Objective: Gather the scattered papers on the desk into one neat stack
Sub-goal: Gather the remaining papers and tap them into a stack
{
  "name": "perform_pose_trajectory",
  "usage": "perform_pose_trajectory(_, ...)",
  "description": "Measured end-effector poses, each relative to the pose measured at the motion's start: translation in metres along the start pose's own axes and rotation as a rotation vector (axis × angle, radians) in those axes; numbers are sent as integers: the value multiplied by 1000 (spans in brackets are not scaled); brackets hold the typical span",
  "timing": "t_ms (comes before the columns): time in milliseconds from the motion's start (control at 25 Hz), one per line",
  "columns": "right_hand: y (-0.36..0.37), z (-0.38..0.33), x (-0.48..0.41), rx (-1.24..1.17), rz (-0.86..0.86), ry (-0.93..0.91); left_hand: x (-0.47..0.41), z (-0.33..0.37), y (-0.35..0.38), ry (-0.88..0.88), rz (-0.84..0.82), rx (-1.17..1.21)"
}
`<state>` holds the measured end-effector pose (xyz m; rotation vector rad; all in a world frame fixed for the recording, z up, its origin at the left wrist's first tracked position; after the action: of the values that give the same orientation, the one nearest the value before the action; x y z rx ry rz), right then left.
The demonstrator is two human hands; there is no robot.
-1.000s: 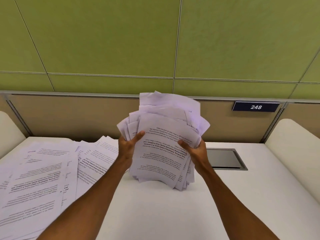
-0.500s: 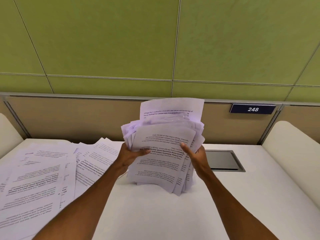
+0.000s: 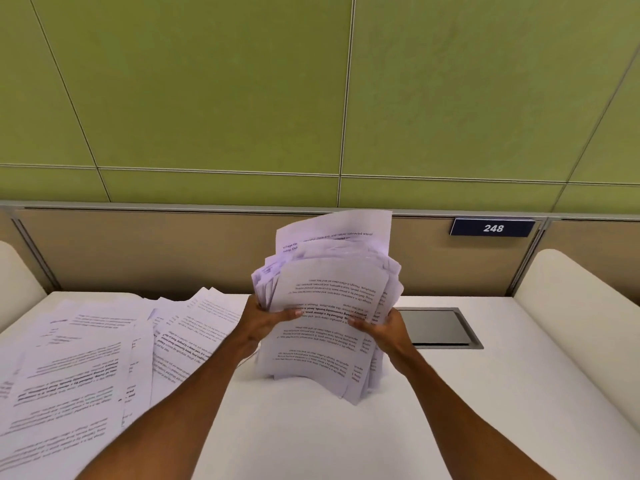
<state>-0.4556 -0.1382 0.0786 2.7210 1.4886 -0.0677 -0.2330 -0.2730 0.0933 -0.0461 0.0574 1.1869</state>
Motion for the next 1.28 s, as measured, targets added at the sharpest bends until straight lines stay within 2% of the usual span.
perform_pose_trajectory(160, 0, -20, 8, 66, 75, -79, 0, -5, -3, -32, -22, 10)
perform_pose_trajectory(240, -4, -53, 13, 103, 197, -210, 2, -2, -2, -32, -59, 38)
perform_pose_trajectory(360, -5, -144, 25, 486, 519, -700, 4, 0, -2, -26, -81, 46)
perform_pose_trajectory(400, 9, -177, 33, 624, 562, -878, 3, -1, -3, -34, -72, 48)
perform_pose_trajectory(480, 48, -218, 46, 867, 513, -1168, 3, -3, -3, -45, -77, 53)
perform_pose_trajectory(520, 67, -223, 46, 998, 434, -1228, 3, -5, -3, -53, -87, 55)
perform_pose_trajectory(560, 84, -220, 40, 1141, 306, -1202, 4, -8, -2, -63, -92, 51)
perform_pose_trajectory(640, 102, -191, 20, 1365, -14, -928, 6, -12, -1, -65, -93, 26)
perform_pose_trajectory(680, 105, -176, 15, 1388, -126, -807, 7, -13, 0, -50, -95, 23)
perform_pose_trajectory(720, 107, -167, 14, 1379, -173, -770, 8, -13, 1, -32, -94, 32)
perform_pose_trajectory(880, 111, -164, 21, 1298, -164, -880, 8, -16, 1, 8, -75, 7)
perform_pose_trajectory(960, 90, -171, 24, 1053, 23, -951, 7, -22, 1, -37, -26, 6)
perform_pose_trajectory(1040, 41, -164, 26, 700, 333, -862, 5, -26, -2, -72, 61, 7)
perform_pose_trajectory(1080, 15, -148, 24, 550, 444, -740, 5, -27, -4, -76, 90, 14)
perform_pose_trajectory(1120, -4, -124, 22, 438, 483, -589, 6, -28, -5, -74, 108, 25)
perform_pose_trajectory(1160, -14, -99, 17, 356, 435, -438, 6, -29, -6, -73, 116, 32)
perform_pose_trajectory(1280, -3, -38, 12, 211, 72, -144, 11, -28, -10, -92, 123, 72)
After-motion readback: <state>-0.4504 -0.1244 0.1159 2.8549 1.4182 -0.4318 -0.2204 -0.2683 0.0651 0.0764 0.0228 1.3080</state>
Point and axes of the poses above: each hand's wrist, its own x-axis away from the middle knuckle, its own y-axis out of the palm, z = x × y, the point moved 8 cm from there along -x, towards the middle knuckle, and after that the axes turned 6 degrees about z, right-handed, at the moved point
